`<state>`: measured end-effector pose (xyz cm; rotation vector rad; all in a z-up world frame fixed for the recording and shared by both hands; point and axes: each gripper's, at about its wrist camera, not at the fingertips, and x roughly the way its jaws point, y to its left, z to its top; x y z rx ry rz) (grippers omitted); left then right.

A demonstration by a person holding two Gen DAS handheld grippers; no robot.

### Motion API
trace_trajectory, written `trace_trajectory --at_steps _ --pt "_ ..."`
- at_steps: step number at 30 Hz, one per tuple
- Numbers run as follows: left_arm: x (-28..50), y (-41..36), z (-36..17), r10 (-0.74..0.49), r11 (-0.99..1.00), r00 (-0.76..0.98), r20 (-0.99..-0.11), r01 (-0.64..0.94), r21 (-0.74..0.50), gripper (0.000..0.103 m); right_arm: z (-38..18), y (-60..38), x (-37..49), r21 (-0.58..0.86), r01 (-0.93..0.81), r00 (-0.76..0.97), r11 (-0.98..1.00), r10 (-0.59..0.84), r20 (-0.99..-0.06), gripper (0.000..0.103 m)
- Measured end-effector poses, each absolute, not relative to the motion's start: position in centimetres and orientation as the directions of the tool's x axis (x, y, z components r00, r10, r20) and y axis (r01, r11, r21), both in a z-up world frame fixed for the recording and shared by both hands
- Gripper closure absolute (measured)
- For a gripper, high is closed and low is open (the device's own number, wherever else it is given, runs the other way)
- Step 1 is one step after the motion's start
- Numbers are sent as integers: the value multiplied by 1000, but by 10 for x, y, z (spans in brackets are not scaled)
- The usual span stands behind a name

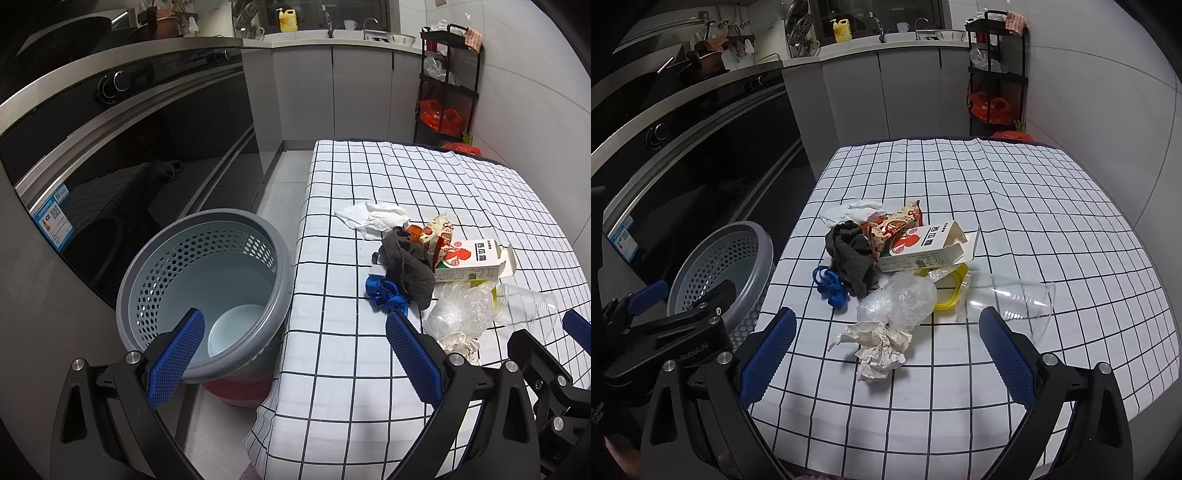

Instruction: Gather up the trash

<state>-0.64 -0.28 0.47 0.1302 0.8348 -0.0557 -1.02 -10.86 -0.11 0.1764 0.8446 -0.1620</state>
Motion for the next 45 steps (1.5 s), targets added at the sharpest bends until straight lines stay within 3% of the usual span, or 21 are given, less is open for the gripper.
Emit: trace_trajectory --at_steps 17,29,45 --pt "-8 -10 1 12 989 672 -740 99 106 6 -10 -133 -21 154 205 654 967 -18 -756 8" --pt "-5 -41 -36 -50 982 615 -787 173 73 6 -45 -199 -49 72 340 591 938 -154 -792 8" --pt "4 -65 -58 -45 971 563 -825 220 97 6 -74 -245 -14 83 352 576 932 -146 -805 8"
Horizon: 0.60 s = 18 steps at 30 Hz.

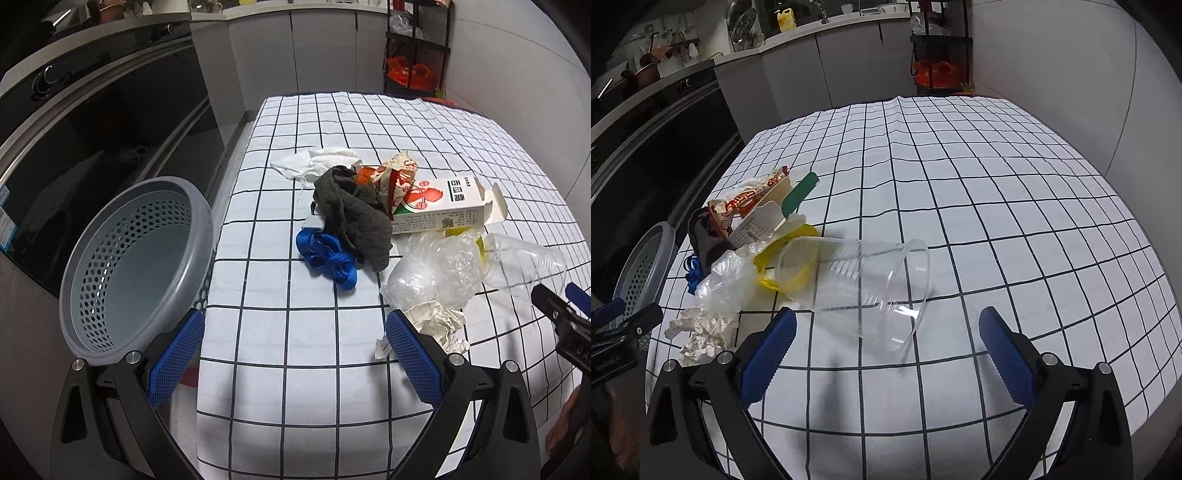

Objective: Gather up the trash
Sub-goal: 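Grasp the crumpled paper with the left gripper while the right gripper grasps the clear cup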

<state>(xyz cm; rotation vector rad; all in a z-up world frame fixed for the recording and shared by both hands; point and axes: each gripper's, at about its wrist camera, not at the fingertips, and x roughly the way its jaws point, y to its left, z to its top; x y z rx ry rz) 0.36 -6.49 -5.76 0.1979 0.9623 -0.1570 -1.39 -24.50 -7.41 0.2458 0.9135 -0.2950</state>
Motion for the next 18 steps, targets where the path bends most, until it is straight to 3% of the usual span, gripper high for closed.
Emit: trace_trajectory --at_steps 10,12,16,18 --pt "-1 -71 -61 -46 968 559 -828 228 101 6 -76 -238 0 118 304 614 945 -100 -783 12" --pt "-1 -71 -61 -45 969 558 -829 226 100 6 -76 -236 1 126 302 610 945 -90 -787 27" --pt "-2 -71 -62 -46 970 559 -828 223 96 6 -82 -235 5 145 284 597 948 -57 -800 42" --pt "-2 -71 -61 -51 970 559 -828 224 92 6 -82 -233 5 148 272 599 951 -47 -799 56"
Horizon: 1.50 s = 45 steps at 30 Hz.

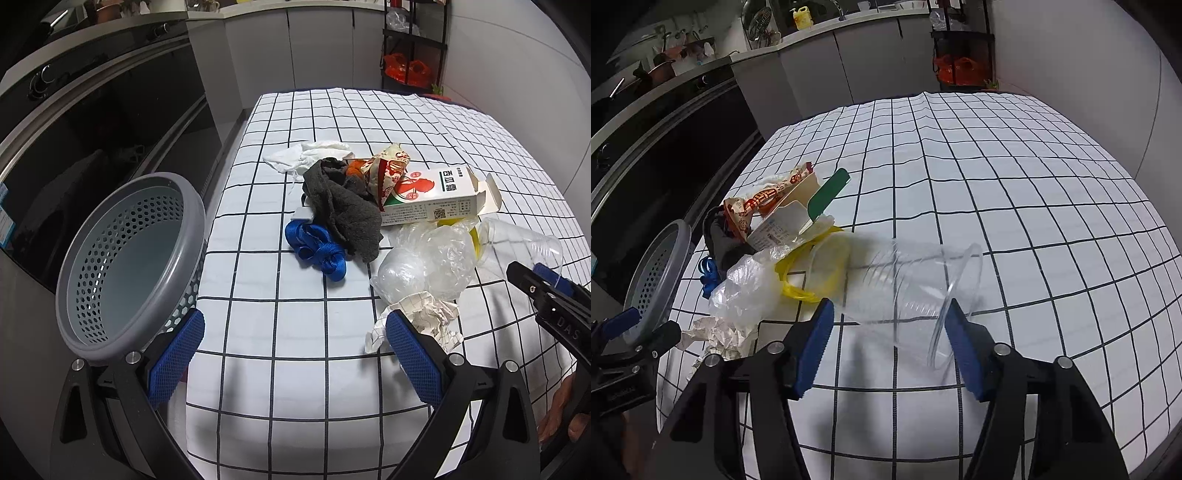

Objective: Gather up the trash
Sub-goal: 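Grasp the crumpled paper with the left gripper while the right gripper grasps the clear cup, then carry paper and cup over the grey basket and open both grippers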

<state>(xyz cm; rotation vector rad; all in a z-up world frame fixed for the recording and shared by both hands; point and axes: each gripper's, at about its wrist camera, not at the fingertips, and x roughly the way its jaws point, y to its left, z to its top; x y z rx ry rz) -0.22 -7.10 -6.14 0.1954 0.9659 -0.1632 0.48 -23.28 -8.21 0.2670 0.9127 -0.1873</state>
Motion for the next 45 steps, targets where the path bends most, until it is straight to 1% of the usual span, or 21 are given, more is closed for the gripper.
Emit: trace_trajectory --at_steps 1,4,5,7,11,14,22,27,30,31,32,33,36,37,38,39,40,41,45 --pt "-3 -71 -61 -53 970 558 -828 226 90 6 -82 -232 4 149 265 599 953 -42 -799 59" --pt "-4 -73 -60 -67 969 556 -828 234 78 6 -82 -229 3 150 250 604 957 -33 -796 74" --pt "-5 -73 -59 -74 969 557 -827 237 73 6 -82 -228 2 157 243 606 957 -23 -795 84" --pt "-8 -72 -55 -92 969 565 -820 240 56 6 -82 -226 1 161 239 607 958 -18 -795 96" --pt "-13 -74 -47 -121 965 587 -800 257 43 6 -77 -227 -5 166 236 623 957 -18 -782 97" --pt "-15 -78 -46 -148 958 579 -802 284 28 6 -70 -229 -11 170 240 640 956 -24 -768 97" --pt "-15 -98 -65 -216 927 474 -853 374 -27 6 -60 -233 -22 180 255 652 950 -31 -758 98" --pt "-6 -110 -91 -215 922 387 -897 383 -55 6 -56 -233 -26 183 262 654 948 -35 -756 98" --pt "-2 -112 -102 -193 930 377 -906 363 -48 7 -57 -234 -28 184 267 651 946 -36 -758 98" --pt "-1 -111 -103 -189 933 384 -904 358 -44 10 -57 -234 -28 184 269 649 945 -37 -760 98" --pt "-1 -111 -103 -188 935 390 -901 353 -42 17 -57 -234 -29 185 270 649 945 -36 -760 98" --pt "-1 -111 -103 -186 936 392 -901 351 -41 20 -58 -234 -29 186 271 647 945 -35 -762 98" --pt "1 -111 -106 -200 934 372 -906 352 -61 34 -59 -231 -28 189 267 645 945 -30 -763 98" --pt "2 -110 -106 -204 933 367 -907 354 -67 40 -58 -230 -28 188 265 646 946 -29 -763 98" --pt "1 -111 -105 -202 934 375 -905 352 -62 49 -58 -229 -27 186 263 646 947 -29 -763 98" --pt "2 -108 -103 -215 932 373 -903 355 -75 53 -57 -229 -27 186 261 646 947 -28 -763 98" --pt "2 -107 -103 -225 931 371 -901 356 -85 61 -57 -228 -27 185 259 646 948 -28 -763 98" --pt "2 -107 -102 -234 929 369 -900 357 -95 66 -56 -228 -27 184 258 646 948 -28 -763 98" --pt "0 -102 -98 -252 927 375 -892 359 -111 69 -50 -225 -29 176 256 649 951 -34 -760 98"
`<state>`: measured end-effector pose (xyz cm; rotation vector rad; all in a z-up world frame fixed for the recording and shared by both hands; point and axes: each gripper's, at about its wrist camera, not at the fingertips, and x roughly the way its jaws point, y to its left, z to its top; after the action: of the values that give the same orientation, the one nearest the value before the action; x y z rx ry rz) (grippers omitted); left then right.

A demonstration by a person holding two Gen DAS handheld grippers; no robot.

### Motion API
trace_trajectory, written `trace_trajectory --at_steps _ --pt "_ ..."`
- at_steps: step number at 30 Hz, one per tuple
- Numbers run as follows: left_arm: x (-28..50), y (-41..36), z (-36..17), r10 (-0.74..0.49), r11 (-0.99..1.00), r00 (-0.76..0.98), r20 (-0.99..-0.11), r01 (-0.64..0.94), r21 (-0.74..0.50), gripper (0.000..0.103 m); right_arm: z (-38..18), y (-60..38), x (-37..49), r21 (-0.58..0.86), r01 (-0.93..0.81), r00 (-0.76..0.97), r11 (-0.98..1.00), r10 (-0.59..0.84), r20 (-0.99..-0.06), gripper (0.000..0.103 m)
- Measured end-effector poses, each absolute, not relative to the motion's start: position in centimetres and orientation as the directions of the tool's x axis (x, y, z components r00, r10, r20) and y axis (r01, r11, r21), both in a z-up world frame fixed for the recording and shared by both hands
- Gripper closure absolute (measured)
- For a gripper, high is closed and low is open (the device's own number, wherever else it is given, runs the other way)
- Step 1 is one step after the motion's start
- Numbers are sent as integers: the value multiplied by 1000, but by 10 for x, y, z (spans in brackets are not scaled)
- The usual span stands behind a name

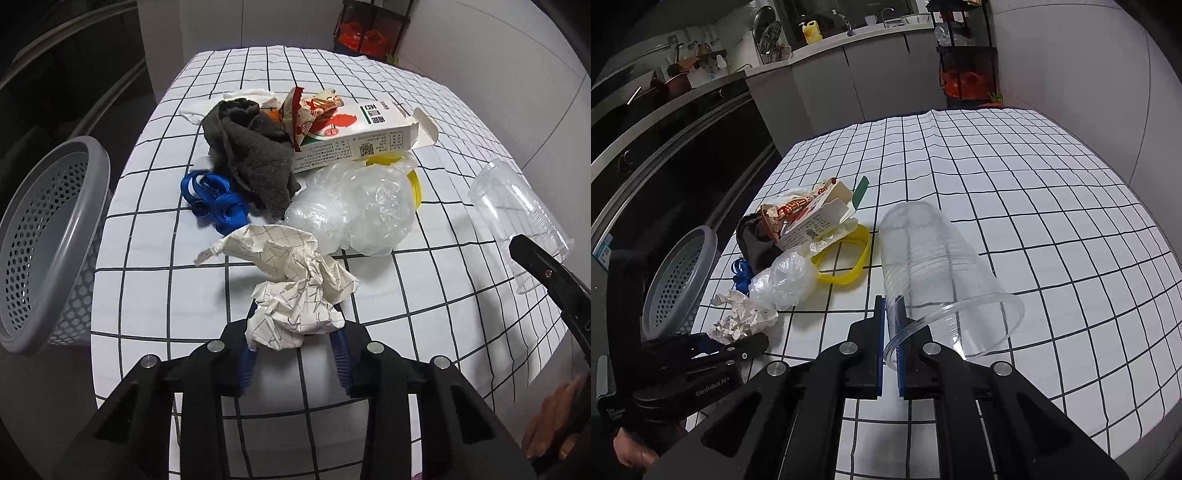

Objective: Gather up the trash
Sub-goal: 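Carry paper and cup over the grey basket and open both grippers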

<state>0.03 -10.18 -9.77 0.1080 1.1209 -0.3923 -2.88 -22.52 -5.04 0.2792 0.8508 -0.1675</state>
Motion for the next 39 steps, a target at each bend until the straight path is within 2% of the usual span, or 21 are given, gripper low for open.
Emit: trace_trajectory --at_steps 17,27,39 --pt "-1 -49 -44 -231 952 551 -802 297 -70 72 -18 -188 -23 147 182 688 972 -19 -726 98" --pt "31 20 -21 -59 994 657 -752 105 14 72 -4 -121 24 168 -30 707 985 139 -693 98" --pt "59 121 -26 99 993 629 -771 -114 35 72 -2 -20 96 174 -307 632 936 337 -698 98"
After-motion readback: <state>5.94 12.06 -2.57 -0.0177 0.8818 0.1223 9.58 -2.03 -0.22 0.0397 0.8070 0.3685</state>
